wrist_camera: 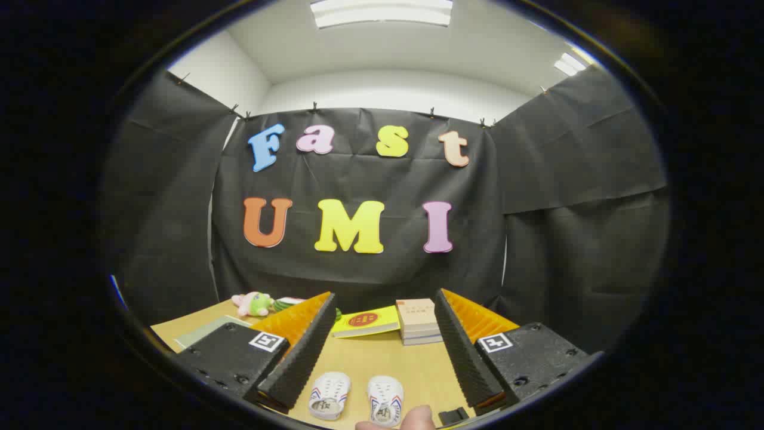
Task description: Open the storage box then place both shoes into the box .Put the left shoe in first, then the right shoe, with the right side of both shoes facing outward in a uniform manner.
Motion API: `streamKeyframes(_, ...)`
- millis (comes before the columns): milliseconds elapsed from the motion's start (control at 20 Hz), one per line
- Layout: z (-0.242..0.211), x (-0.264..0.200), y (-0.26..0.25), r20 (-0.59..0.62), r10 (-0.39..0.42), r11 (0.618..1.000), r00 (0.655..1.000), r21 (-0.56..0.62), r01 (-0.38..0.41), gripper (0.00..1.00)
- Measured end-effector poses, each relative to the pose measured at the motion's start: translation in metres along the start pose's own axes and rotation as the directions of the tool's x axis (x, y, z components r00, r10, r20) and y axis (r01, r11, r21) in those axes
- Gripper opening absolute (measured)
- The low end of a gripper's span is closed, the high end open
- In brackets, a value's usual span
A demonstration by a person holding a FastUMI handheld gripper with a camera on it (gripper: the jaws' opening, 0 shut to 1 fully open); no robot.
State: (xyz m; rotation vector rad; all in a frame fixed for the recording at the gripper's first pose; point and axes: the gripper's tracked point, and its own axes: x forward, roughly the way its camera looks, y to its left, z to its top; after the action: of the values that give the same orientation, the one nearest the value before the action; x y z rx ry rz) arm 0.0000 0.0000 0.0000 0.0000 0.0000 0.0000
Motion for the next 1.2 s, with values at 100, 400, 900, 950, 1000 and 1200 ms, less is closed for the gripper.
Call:
streamKeyframes(100,0.003,-0.001,-0.003,0.011,-0.009,1.000,1.000,0.001,0.009,1.00)
streamKeyframes(400,-0.003,0.001,0.002,0.004,0.000,1.000,1.000,0.013,0.000,1.00)
streamKeyframes(900,-0.009,0.002,0.009,-0.018,0.019,1.000,1.000,0.010,-0.019,1.00)
streamKeyframes(950,-0.009,0.002,0.009,-0.020,0.021,1.000,1.000,0.010,-0.021,1.00)
streamKeyframes(1000,-0.008,0.002,0.010,-0.020,0.022,1.000,1.000,0.012,-0.022,1.00)
streamKeyframes(1200,-0.011,0.003,0.015,-0.026,0.036,0.999,0.999,0.012,-0.036,1.00)
